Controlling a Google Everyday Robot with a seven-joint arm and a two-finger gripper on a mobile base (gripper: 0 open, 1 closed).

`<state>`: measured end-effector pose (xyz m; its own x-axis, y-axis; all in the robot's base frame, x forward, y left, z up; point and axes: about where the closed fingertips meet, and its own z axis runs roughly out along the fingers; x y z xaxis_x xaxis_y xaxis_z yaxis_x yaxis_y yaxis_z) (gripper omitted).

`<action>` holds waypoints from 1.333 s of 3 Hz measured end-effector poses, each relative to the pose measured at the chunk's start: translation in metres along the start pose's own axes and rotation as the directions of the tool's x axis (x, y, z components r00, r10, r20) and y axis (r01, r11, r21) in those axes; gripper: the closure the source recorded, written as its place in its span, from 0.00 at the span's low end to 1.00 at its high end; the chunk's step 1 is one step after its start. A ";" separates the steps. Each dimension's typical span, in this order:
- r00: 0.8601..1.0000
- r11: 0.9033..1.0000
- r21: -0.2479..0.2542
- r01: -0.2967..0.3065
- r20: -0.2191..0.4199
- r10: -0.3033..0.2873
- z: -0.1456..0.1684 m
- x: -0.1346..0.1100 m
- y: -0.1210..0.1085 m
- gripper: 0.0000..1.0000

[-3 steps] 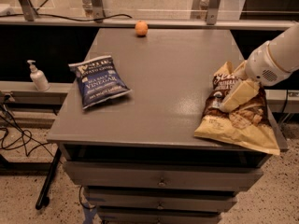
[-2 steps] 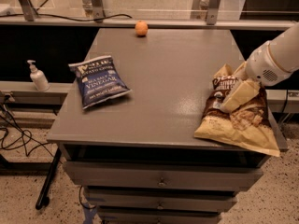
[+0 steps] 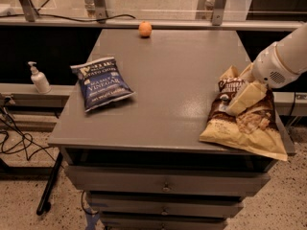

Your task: Pick brown chip bag

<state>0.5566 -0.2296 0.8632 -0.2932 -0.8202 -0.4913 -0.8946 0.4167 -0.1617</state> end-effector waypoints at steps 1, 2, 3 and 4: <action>1.000 1.000 0.000 0.000 0.000 0.000 0.000 0.000 0.000 1.00; 1.000 1.000 -0.001 0.000 0.000 0.000 0.000 0.000 0.000 0.82; 1.000 1.000 -0.001 0.000 0.000 0.000 0.000 0.000 0.000 0.59; 1.000 1.000 -0.001 0.001 0.000 -0.001 0.000 -0.001 0.000 0.35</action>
Offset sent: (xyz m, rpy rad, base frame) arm 0.0000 0.0000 0.0000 0.0000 0.0001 0.0001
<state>0.5566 -0.2291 0.8635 -0.2928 -0.8204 -0.4911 -0.8951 0.4158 -0.1610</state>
